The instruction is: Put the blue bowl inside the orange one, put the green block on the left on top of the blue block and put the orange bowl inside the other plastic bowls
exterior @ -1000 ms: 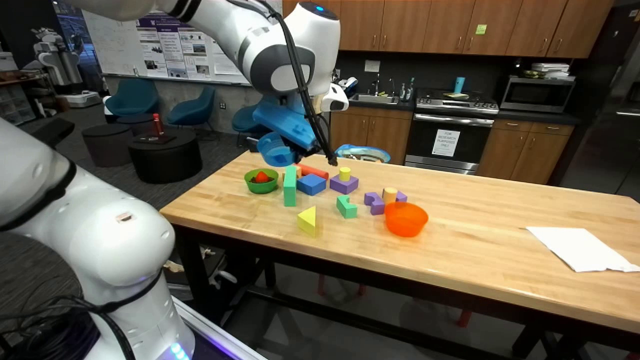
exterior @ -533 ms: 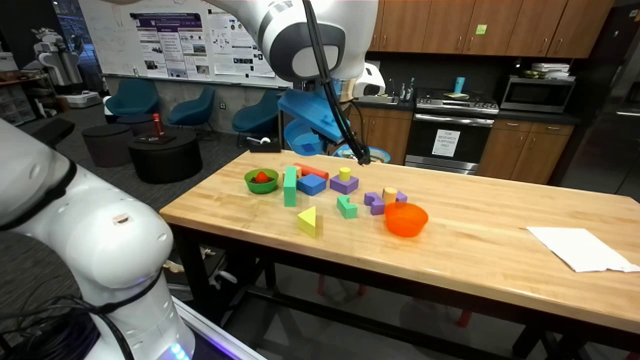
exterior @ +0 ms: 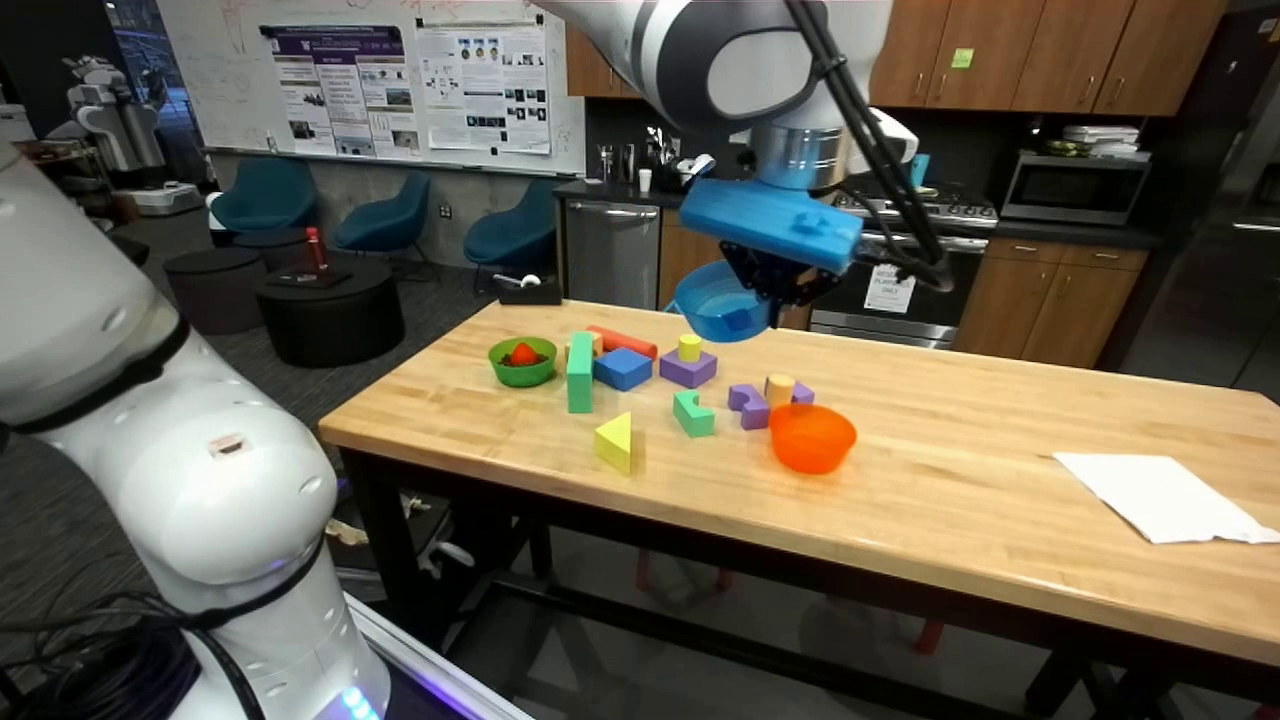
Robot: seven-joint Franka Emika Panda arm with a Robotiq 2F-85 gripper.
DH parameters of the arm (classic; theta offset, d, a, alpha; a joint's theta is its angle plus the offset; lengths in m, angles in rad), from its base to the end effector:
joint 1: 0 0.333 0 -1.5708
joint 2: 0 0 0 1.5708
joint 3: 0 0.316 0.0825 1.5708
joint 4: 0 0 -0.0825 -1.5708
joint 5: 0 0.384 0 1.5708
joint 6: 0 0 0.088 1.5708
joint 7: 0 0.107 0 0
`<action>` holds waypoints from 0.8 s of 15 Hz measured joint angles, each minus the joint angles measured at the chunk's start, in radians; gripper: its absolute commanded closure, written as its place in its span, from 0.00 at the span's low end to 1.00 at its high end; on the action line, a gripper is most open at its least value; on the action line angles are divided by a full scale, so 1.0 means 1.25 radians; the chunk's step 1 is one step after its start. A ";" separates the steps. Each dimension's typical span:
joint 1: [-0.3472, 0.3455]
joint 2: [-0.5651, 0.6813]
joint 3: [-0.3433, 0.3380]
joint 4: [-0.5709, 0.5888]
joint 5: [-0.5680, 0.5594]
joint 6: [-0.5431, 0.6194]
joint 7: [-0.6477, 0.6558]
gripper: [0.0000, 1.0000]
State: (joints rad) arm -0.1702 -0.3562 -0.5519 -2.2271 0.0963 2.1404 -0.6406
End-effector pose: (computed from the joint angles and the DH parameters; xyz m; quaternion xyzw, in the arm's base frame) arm 0.3510 -0.3311 0.5178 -0.9835 0.0574 -0.1673 0.0390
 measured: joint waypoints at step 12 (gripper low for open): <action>-0.118 0.392 0.002 0.376 0.190 -0.191 -0.253 0.99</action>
State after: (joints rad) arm -0.3179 0.1338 -0.5491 -1.7575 0.3332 1.9012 -0.9573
